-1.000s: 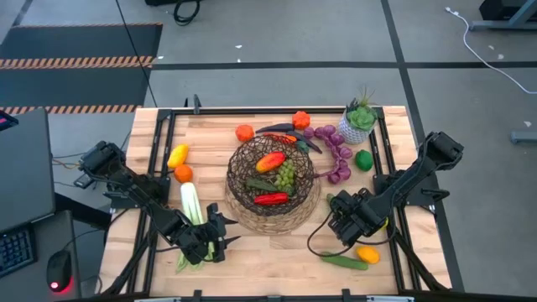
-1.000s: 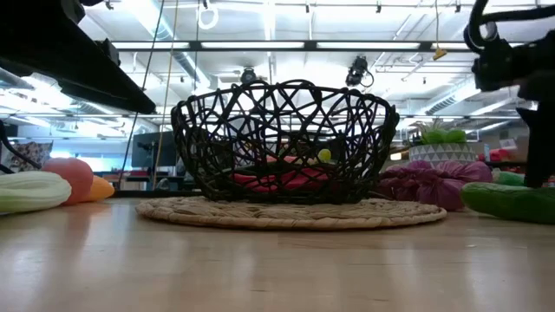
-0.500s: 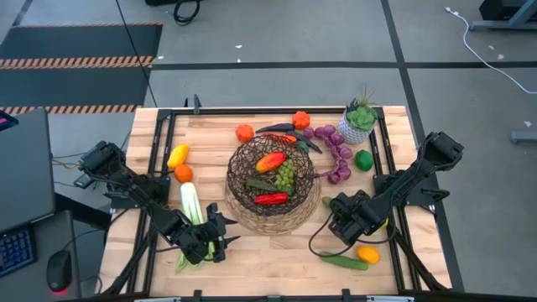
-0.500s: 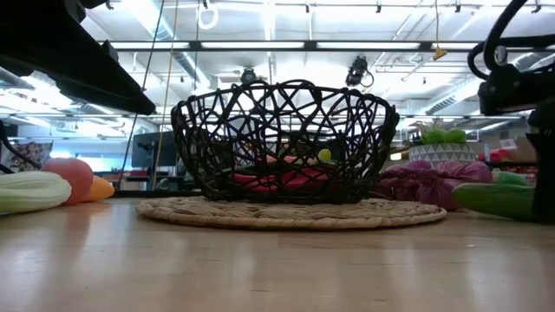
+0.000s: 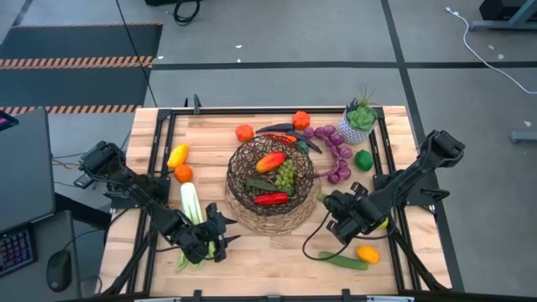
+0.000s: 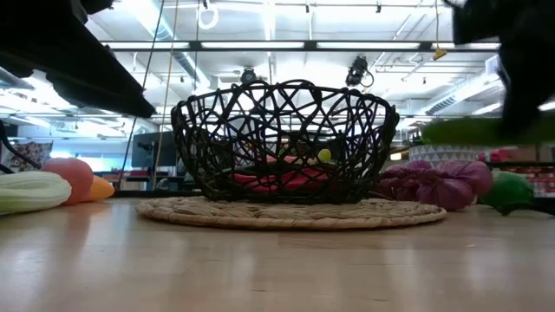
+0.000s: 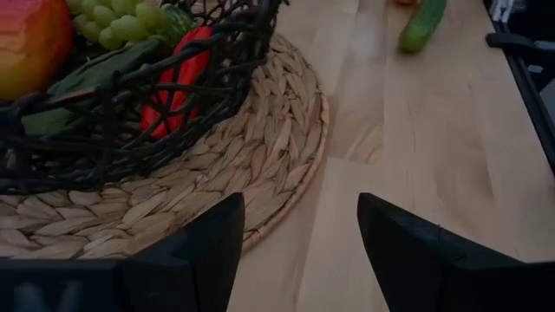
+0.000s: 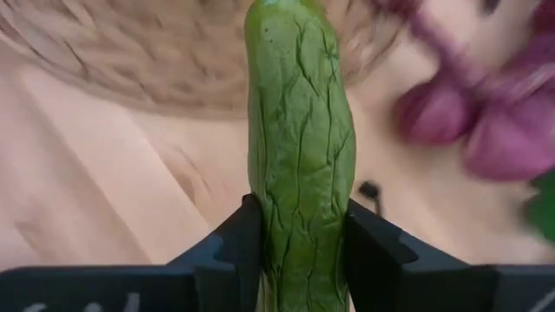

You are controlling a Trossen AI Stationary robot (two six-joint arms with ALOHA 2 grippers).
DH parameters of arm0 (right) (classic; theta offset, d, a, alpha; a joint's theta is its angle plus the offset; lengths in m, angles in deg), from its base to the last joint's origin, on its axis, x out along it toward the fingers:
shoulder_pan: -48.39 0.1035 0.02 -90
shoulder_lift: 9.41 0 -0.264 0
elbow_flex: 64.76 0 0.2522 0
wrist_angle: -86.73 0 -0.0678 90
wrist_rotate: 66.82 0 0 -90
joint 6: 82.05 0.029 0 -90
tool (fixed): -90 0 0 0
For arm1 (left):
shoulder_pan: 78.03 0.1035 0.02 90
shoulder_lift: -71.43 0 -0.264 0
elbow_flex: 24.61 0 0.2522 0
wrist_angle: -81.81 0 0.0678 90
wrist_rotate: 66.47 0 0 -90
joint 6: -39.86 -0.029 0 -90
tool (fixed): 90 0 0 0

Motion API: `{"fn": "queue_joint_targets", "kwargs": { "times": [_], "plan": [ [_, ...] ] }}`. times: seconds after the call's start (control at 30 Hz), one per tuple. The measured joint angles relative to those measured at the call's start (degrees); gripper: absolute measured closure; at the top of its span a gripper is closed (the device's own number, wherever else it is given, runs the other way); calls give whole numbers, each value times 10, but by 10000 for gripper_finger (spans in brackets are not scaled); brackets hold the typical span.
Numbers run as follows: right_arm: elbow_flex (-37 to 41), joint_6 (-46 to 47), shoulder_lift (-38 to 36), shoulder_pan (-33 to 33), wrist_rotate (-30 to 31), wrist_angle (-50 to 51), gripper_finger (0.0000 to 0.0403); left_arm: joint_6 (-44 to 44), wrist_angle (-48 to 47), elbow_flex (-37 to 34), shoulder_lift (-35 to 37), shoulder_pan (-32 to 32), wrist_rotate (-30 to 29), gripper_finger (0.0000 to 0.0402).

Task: Build produce basket
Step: Put the top green cucumber into the black basket, then put the orange into the black basket

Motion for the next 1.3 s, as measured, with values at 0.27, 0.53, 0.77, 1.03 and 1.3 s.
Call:
{"fn": "queue_joint_targets", "kwargs": {
  "times": [0.27, 0.53, 0.77, 1.03, 1.3],
  "plan": [
    [-147, -111, 0, -30, 108, 54, 263, 3, -6, 0, 0, 23, 0, 170],
    [-171, -331, 0, -133, 97, -91, 263, 1, -11, 0, 5, 44, 0, 170],
    [-170, -464, 0, -213, 70, -191, 263, 4, -44, 0, 48, 48, 1, 171],
    [-108, -522, 3, -276, 2, -306, 228, 9, -127, 0, 119, 48, 2, 172],
    [-76, -558, 3, -300, 4, -368, 159, 50, -236, 0, 209, 87, 4, 202]
  ]
}}
